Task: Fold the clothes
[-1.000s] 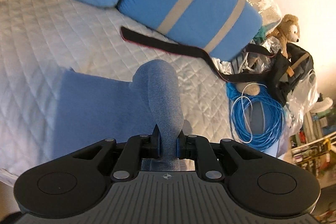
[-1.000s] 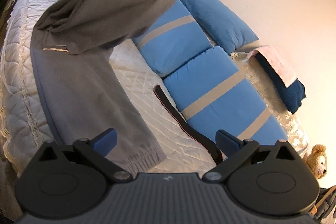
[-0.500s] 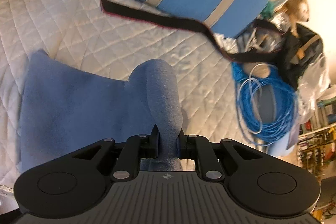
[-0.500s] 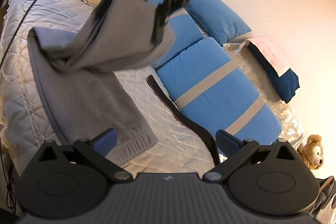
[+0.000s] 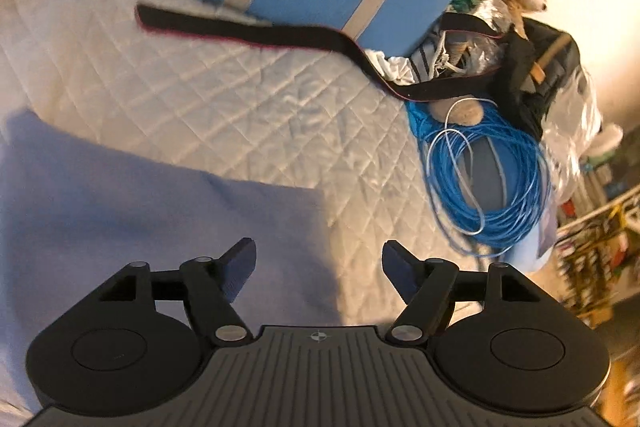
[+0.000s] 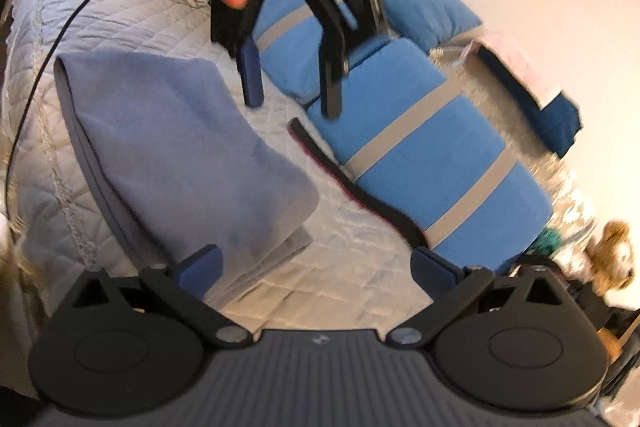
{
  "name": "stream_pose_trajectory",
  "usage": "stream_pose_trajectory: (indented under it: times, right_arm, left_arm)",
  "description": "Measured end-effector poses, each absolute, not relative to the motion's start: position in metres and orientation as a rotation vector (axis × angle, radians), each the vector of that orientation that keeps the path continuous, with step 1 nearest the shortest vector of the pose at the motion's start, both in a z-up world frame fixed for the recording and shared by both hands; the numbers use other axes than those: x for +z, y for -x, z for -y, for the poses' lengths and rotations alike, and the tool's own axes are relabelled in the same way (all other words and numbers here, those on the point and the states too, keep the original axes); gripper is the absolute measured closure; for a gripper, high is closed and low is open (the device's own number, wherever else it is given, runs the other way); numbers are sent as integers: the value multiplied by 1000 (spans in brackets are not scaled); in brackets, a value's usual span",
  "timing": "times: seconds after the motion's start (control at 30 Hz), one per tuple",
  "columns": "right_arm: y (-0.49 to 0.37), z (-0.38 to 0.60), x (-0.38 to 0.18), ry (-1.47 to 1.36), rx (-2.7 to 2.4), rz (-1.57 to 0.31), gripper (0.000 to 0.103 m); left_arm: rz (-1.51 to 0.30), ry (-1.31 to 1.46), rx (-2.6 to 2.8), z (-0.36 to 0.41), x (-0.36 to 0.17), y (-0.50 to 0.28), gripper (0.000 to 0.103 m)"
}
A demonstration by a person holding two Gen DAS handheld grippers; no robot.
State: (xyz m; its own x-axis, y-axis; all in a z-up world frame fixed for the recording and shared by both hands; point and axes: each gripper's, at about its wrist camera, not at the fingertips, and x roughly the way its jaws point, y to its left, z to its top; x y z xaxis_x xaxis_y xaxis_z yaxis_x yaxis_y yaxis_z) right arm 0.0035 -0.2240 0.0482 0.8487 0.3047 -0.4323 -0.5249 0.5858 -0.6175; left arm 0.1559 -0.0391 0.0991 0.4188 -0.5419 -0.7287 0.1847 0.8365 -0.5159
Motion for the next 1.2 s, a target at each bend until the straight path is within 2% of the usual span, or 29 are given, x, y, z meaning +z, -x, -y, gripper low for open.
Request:
stream_pose_trajectory:
  times: [0.33, 0.4, 0.53, 0.63, 0.8, 0.83, 0.87, 0.9, 0.97, 1.0, 1.03, 1.07, 1.2]
  right_arm:
    - [-36, 220, 61, 584, 576, -463, 0]
    - [-47, 218, 62, 525, 581, -493, 2]
    - [-79, 218, 65, 370, 577, -583, 14]
    - [-108, 218, 62, 252, 556, -641, 16]
    - [-158, 225, 52, -15, 541, -751, 34]
    - [-166, 228, 48, -70, 537, -778, 40]
    - [-175, 231, 44, -125, 531, -805, 52]
    - [-183, 234, 40, -180, 526, -832, 55]
    - [-193, 238, 33, -252, 523, -866, 69]
    - [-195, 240, 31, -280, 520, -876, 72]
    - [-198, 242, 29, -308, 517, -885, 82]
    - [-200, 245, 26, -336, 514, -894, 85]
    - [-208, 254, 18, -424, 486, -930, 90]
  left_arm:
    - [-943, 113, -278, -22, 85, -123, 34]
    - [-920, 88, -242, -34, 79, -120, 34]
    - [-878, 57, -185, -52, 67, -120, 34]
    - [-826, 8, -136, -58, 59, -122, 34]
    - [-742, -32, -79, -66, 45, -124, 34]
    - [-728, -32, -69, -68, 42, -123, 34]
    - [-721, -29, -65, -70, 39, -122, 34]
    - [-718, -26, -62, -72, 36, -121, 34]
    - [-754, -39, -68, -72, 30, -125, 34]
    - [-771, -53, -69, -71, 29, -127, 34]
    - [-776, -66, -70, -71, 28, -128, 34]
    - [-775, -75, -72, -70, 27, -127, 34]
    - [-791, -79, -81, -70, 22, -129, 34]
